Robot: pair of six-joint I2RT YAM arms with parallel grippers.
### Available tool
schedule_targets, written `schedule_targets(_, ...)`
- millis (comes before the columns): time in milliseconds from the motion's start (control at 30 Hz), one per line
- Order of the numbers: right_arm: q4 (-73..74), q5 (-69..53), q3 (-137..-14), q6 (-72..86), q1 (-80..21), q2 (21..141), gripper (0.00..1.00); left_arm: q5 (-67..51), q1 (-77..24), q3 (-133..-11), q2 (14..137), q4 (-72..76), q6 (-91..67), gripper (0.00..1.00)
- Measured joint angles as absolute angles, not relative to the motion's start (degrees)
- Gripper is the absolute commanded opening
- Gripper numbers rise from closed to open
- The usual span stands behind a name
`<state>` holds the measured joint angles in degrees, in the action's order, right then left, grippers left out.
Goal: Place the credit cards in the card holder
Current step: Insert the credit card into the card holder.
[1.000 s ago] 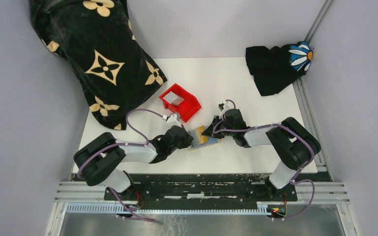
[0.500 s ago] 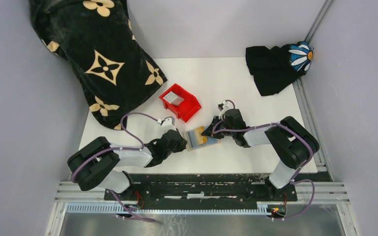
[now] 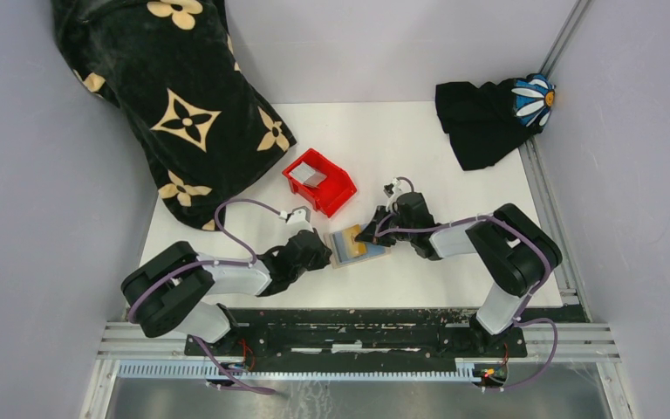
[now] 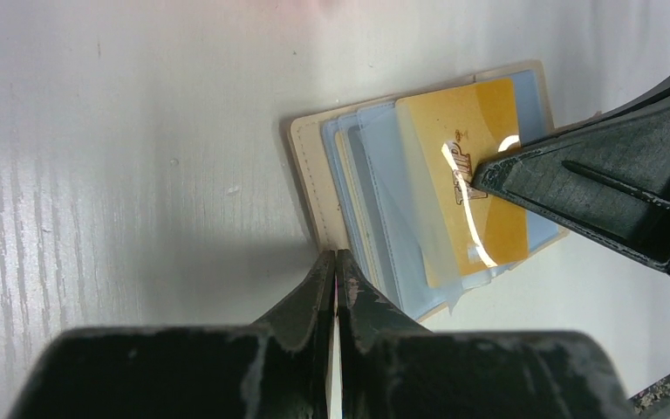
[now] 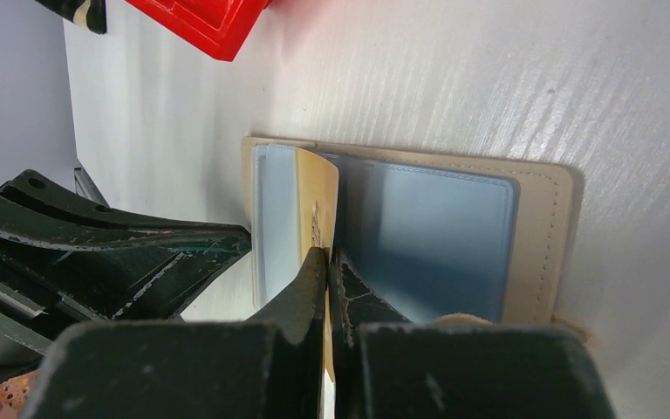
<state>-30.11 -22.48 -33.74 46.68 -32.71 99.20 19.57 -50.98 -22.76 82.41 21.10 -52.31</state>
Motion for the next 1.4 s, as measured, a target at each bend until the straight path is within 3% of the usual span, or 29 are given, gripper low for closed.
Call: schedule_targets(1400,-30.3,-25.17,-36.97,46.61,-33.52,103.02,0.01,20.82,-50.98,-24.01,84.64,22.44,-52.18,0.08)
